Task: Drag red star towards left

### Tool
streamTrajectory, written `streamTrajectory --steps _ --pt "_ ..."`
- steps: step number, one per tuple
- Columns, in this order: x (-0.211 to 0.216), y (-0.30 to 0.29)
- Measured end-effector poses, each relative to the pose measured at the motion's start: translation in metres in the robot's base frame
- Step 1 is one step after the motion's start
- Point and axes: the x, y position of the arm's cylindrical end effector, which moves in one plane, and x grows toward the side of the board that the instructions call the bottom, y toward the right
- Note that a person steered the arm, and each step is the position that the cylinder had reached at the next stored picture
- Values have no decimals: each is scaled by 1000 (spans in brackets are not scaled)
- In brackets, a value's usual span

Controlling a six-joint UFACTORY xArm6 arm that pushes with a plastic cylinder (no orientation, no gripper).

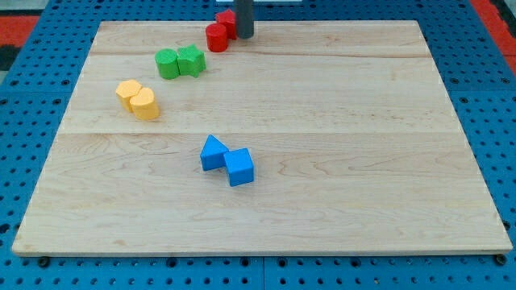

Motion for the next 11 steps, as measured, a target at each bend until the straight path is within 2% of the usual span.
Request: streamTrajectory --steps 1,2,3,5,6,7,8,9,10,11 --pt "14 19" --pt "-15 59" --pt "-56 57" --pt "-56 -103" --pt "-54 -106" --pt "-2 -131" --pt "15 -200" --pt "-19 -274" --pt "-57 -268" --pt "-58 -263"
